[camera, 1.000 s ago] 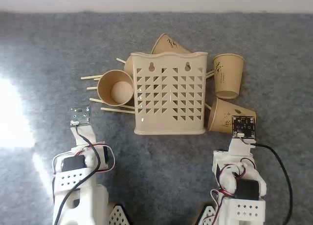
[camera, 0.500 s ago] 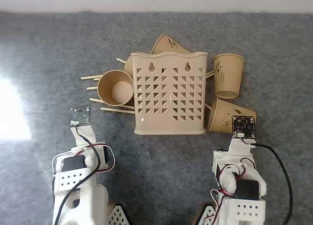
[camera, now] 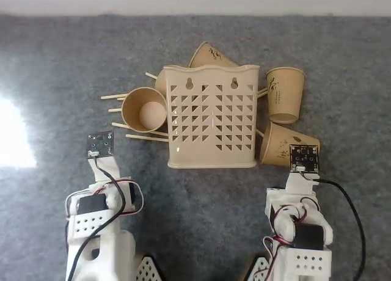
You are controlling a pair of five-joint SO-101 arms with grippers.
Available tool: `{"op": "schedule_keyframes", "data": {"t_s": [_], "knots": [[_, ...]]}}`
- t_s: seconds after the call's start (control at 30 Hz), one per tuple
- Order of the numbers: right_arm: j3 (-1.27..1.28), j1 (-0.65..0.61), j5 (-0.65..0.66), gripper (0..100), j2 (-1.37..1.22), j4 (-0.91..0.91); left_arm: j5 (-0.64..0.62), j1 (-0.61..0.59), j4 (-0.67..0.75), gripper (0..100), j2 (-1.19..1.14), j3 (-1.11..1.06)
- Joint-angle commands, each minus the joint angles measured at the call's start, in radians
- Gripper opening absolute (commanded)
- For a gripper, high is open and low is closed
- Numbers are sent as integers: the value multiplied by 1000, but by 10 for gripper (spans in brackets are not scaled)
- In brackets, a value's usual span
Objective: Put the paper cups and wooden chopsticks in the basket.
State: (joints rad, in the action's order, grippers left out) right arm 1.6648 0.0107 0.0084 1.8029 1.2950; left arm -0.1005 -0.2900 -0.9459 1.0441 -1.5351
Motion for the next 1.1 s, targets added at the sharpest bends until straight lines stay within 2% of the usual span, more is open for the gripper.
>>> {"op": "schedule_keyframes", "data": {"t_s": [0.0,0.33,0.7,1.07], "knots": [[17,7,6,6,-8,7,-6,-5,-9,14,8,30],[17,7,6,6,-8,7,-3,8,-9,14,8,30],[17,5,8,6,-8,7,-5,169,-8,14,8,30],[17,-15,6,6,-8,7,-8,183,-8,14,8,30]]}}
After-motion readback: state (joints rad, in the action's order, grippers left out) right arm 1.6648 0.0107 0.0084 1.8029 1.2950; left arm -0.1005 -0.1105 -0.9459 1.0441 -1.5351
